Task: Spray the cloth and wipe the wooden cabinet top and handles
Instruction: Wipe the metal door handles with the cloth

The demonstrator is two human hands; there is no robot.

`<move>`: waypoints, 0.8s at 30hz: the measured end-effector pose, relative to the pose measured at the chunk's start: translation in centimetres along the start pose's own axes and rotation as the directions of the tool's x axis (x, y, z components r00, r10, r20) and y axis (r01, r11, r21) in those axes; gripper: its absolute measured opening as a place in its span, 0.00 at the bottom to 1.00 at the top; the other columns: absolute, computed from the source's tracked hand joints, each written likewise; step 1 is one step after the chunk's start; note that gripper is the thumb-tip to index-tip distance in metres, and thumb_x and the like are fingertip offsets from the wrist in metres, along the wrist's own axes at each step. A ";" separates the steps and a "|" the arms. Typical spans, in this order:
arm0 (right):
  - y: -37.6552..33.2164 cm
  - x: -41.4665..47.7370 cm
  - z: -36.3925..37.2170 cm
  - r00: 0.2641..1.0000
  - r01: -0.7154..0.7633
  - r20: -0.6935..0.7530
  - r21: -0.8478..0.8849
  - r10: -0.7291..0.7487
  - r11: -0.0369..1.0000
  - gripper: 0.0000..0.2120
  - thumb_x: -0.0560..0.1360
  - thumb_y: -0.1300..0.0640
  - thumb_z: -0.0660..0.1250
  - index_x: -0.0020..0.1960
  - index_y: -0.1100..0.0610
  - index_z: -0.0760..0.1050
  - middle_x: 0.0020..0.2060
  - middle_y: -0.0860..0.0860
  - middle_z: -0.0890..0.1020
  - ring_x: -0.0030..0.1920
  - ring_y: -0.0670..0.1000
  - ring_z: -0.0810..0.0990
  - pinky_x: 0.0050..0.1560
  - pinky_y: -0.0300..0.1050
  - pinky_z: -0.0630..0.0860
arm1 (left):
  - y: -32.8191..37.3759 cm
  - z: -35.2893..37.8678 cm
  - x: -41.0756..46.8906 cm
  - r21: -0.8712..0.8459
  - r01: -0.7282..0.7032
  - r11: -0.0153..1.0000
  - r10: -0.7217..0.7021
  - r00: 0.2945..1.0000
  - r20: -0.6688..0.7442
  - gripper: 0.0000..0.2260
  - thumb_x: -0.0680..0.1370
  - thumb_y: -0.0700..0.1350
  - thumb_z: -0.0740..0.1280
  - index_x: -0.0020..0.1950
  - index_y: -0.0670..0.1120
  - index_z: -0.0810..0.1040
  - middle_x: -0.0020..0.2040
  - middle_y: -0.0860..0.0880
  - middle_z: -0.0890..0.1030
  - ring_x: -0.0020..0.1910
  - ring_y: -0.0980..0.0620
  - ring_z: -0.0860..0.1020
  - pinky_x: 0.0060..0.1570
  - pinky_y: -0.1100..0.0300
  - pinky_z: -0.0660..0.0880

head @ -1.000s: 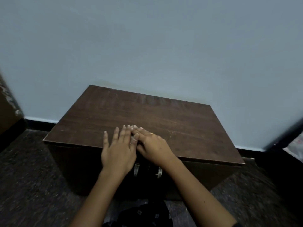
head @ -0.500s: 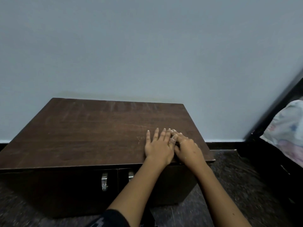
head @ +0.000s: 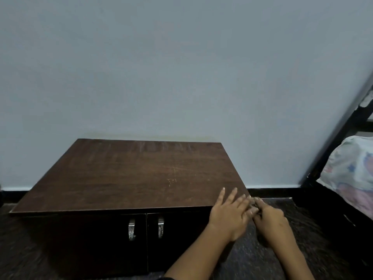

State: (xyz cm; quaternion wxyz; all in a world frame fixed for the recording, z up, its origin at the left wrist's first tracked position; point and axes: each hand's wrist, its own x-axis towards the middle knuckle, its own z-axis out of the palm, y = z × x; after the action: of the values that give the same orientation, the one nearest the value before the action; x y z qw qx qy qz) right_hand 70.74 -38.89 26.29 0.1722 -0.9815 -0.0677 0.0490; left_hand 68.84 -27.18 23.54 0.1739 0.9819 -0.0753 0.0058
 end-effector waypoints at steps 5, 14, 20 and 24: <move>2.3 -6.9 -1.3 0.995 -0.096 0.076 0.547 0.065 0.832 0.15 0.77 0.65 0.61 0.63 0.60 0.75 0.56 0.61 0.80 0.52 0.58 0.79 0.50 0.47 0.75 | 2.1 1.8 -8.5 -0.486 0.120 0.866 -0.189 0.977 -0.095 0.27 0.80 0.56 0.56 0.76 0.48 0.56 0.76 0.49 0.62 0.76 0.51 0.54 0.75 0.55 0.49; -4.1 -18.1 3.7 0.923 -0.292 0.290 0.956 -0.253 0.032 0.11 0.76 0.58 0.63 0.56 0.62 0.77 0.47 0.61 0.84 0.49 0.58 0.83 0.51 0.53 0.80 | 2.1 -1.0 -20.2 -0.971 0.114 0.208 -0.647 0.761 -0.049 0.13 0.78 0.53 0.65 0.50 0.44 0.80 0.52 0.43 0.82 0.49 0.48 0.82 0.53 0.52 0.79; -9.5 -16.9 7.2 0.916 0.194 -0.008 0.883 -0.401 0.427 0.21 0.76 0.61 0.63 0.66 0.49 0.63 0.47 0.55 0.81 0.42 0.46 0.83 0.43 0.39 0.79 | -2.8 -1.1 -23.1 -0.873 0.074 0.483 -0.622 0.730 -0.282 0.13 0.78 0.57 0.59 0.51 0.50 0.75 0.49 0.49 0.81 0.48 0.54 0.80 0.51 0.51 0.78; -10.5 -15.1 13.9 0.861 0.459 -0.231 0.739 -0.454 0.494 0.21 0.78 0.64 0.59 0.64 0.43 0.61 0.49 0.47 0.76 0.46 0.39 0.80 0.44 0.26 0.74 | -7.0 3.7 -21.6 -0.794 0.174 0.582 -0.690 0.622 -0.369 0.11 0.79 0.58 0.55 0.51 0.53 0.71 0.47 0.54 0.80 0.46 0.57 0.79 0.46 0.60 0.75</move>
State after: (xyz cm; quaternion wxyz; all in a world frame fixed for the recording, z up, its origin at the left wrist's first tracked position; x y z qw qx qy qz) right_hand 52.97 -26.81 18.03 0.5824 -0.7568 -0.2960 0.0230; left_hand 48.45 -18.83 16.86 0.5368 0.7576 0.2550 0.2700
